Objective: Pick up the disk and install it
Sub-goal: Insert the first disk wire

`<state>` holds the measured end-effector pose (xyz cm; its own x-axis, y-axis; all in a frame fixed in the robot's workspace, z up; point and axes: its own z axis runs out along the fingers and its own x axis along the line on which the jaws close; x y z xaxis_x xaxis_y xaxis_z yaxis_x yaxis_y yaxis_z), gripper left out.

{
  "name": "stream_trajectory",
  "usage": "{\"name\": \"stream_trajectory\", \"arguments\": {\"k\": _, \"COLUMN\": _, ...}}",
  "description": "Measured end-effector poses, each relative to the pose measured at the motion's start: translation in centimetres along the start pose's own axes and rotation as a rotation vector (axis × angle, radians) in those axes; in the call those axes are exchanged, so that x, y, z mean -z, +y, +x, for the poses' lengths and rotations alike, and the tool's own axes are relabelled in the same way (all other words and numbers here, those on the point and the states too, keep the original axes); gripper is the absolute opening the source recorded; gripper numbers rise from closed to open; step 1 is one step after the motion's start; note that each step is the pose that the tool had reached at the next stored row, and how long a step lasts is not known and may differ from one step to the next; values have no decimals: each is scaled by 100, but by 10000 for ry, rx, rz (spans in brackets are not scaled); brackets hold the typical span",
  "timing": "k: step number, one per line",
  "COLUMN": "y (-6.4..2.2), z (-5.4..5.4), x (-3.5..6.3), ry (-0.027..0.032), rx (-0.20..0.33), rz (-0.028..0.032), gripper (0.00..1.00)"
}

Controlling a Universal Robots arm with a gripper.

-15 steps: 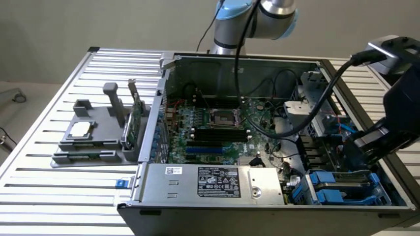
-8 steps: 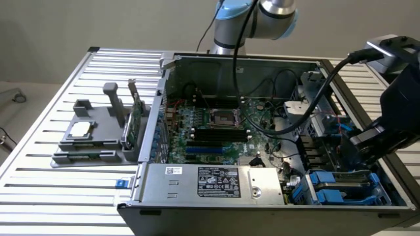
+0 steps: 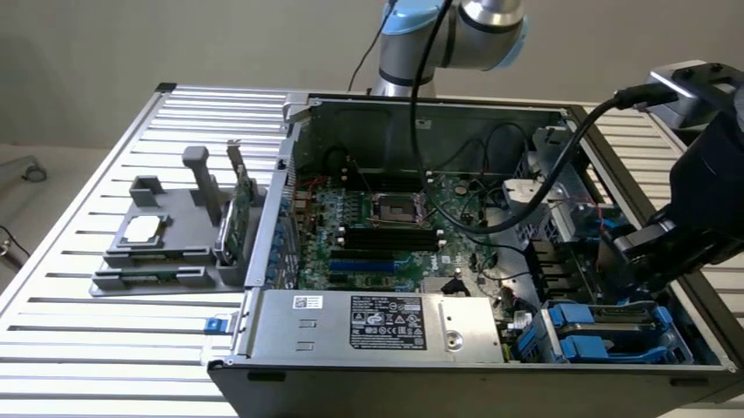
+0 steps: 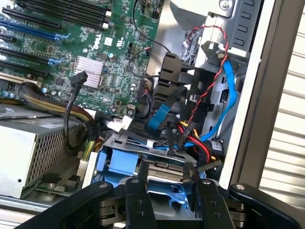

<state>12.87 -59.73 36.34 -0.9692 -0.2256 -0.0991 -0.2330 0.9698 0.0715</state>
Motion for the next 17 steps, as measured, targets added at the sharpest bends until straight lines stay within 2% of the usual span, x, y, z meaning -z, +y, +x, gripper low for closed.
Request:
{"name": "stream_trajectory", "arguments": {"k": 2, "y": 15, "z": 2, "x": -1, "ry": -50, "rx": -63, "rz": 17, "gripper": 42}}
{"name": "stream_trajectory", "arguments": {"k": 6, "y": 53, "z": -1, "x": -4, "ry": -201, "rx": -149, "rz": 61, "gripper": 42}}
{"name": "stream_trajectory", "arguments": {"k": 8, "y": 57, "z": 3, "x": -5, "ry": -258, "rx": -249, "rz": 81, "gripper": 42}}
{"name": "stream_trajectory", "arguments": {"k": 17, "y": 67, "z": 23, "x": -3, "ry": -454, "rx": -806, "rz": 181, "gripper": 42}}
